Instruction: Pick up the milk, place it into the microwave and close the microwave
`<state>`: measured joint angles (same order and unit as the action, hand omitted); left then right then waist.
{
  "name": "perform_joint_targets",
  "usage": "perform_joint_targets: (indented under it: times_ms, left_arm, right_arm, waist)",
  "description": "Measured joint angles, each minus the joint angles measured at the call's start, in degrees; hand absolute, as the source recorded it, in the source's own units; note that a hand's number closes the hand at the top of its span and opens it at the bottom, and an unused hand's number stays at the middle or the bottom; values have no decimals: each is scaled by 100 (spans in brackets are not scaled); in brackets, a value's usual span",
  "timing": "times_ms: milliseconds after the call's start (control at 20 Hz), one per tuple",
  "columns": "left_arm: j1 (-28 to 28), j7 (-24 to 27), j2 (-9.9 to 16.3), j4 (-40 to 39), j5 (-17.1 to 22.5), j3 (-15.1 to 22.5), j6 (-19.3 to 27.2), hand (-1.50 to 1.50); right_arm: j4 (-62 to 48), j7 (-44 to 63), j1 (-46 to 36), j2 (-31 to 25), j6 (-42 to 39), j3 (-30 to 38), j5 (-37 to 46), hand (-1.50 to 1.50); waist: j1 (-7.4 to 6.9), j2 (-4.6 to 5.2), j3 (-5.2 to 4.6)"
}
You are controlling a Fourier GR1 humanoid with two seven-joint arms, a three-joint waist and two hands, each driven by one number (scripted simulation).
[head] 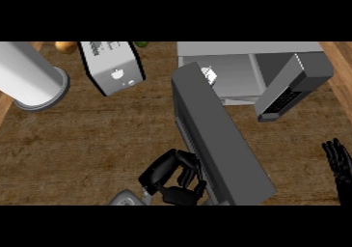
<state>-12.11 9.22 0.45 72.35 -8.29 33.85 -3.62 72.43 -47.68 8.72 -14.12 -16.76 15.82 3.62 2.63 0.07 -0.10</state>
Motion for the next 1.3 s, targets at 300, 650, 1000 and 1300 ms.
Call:
perform_joint_targets:
  times_ms: [300, 650, 1000, 1300]
  left_arm:
    - [-917, 426, -3, -1149, 942, 1001, 619, 150]
    - [-1438, 391, -7, -1599, 1740, 1909, 1812, 150]
    - [-1861, 369, -11, -1677, 2373, 2123, 2800, 150]
    - [-2186, 786, -16, -1535, 2986, 1875, 3389, 150]
  right_arm:
    - [559, 264, 151, -254, -363, 72, -495, -150]
    - [1207, 534, 86, -441, -581, -17, -892, -150]
    - [1695, 790, -51, -669, -754, -130, -1219, -150]
    - [1955, 1067, -213, -852, -917, -217, -1488, -150]
  waist:
    - [129, 34, -5]
    - [420, 75, -14]
    - [698, 132, -30]
    - [908, 202, -52]
